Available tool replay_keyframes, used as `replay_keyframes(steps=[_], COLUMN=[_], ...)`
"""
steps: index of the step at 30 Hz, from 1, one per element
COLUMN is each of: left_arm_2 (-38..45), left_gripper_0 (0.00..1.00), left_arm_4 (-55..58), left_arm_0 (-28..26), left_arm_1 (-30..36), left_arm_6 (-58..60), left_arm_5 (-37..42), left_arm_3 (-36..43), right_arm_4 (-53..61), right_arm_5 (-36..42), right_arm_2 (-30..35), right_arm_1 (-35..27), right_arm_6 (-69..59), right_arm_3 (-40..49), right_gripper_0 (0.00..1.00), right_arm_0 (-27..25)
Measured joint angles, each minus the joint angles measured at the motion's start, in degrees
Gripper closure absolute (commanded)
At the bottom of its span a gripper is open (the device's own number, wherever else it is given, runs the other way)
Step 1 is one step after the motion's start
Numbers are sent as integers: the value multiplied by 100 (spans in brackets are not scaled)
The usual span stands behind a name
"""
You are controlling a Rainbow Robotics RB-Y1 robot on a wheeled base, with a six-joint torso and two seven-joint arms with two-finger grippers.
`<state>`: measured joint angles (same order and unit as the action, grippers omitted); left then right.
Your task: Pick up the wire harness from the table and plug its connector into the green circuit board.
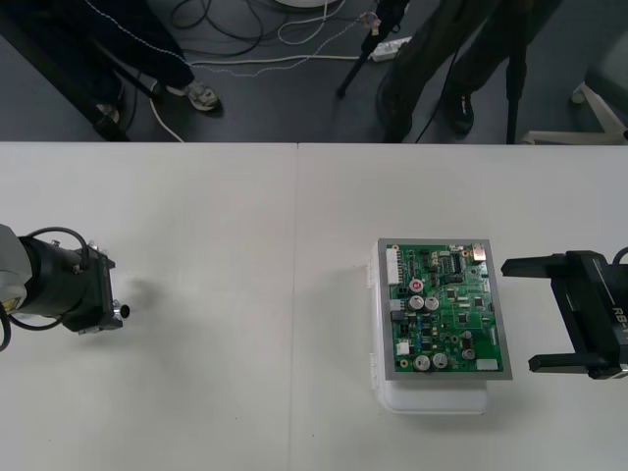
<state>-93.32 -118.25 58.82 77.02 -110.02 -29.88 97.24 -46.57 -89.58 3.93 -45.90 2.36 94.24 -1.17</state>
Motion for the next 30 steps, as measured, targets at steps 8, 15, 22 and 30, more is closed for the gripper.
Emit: replay_keyframes(steps=[8,15,22,30], left_arm_2=[-289,-784,-1203,-1319], left_gripper_0=[0,0,0,0], left_arm_4=[-73,-96,-120,-120], left_arm_0=[39,270,508,528], left_arm_1=[-208,-461,-536,-609], left_arm_6=[-945,-1814,-1814,-1814], left_arm_5=[257,308,316,333], left_arm_3=[-267,-447,-515,-573], right_arm_4=[-1,-60,-59,-59], right_arm_5=[0,0,0,0], right_arm_2=[97,455,511,511], right_arm_1=[-116,-139,-139,-138], right_arm_6=[-46,-42,607,1183], right_arm_3=[31,35,37,36], right_gripper_0=[0,0,0,0], right_arm_0=[-62,-160,-275,-372])
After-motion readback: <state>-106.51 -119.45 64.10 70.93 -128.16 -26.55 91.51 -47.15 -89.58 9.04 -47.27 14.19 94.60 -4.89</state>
